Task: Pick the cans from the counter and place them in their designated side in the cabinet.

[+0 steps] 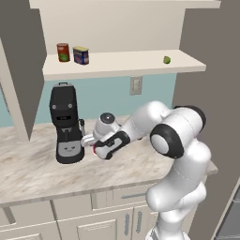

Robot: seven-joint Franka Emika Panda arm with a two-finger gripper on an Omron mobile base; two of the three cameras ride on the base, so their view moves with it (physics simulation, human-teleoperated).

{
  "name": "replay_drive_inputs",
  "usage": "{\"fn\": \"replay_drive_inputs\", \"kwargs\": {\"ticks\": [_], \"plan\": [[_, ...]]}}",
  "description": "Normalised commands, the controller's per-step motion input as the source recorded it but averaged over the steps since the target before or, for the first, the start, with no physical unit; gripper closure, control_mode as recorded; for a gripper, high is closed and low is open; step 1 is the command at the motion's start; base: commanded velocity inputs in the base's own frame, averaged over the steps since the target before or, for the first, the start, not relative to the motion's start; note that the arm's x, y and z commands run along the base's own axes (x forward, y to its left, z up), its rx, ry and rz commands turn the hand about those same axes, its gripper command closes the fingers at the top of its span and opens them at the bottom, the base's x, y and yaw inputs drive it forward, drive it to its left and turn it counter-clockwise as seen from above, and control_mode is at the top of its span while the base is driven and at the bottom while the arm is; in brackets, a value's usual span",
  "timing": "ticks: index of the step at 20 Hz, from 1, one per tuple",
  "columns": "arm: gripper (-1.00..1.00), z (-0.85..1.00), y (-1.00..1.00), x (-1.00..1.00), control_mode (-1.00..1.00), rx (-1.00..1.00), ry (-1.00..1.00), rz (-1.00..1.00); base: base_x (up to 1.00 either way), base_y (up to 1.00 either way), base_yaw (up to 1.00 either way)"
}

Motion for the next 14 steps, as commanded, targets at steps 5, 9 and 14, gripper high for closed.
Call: {"fn": "replay_drive_inputs", "kwargs": {"ticks": [5,9,14], "plan": [[1.00,0.21,-0.11,-0.28,-1.00,0.00,-0.09,0.00,0.00,0.00,0.00],[1.00,0.24,-0.17,-0.30,-1.00,0.00,-0.11,0.00,0.00,0.00,0.00],[1.00,0.23,-0.25,-0.39,-1.00,0.00,-0.10,0.00,0.00,0.00,0.00]]}}
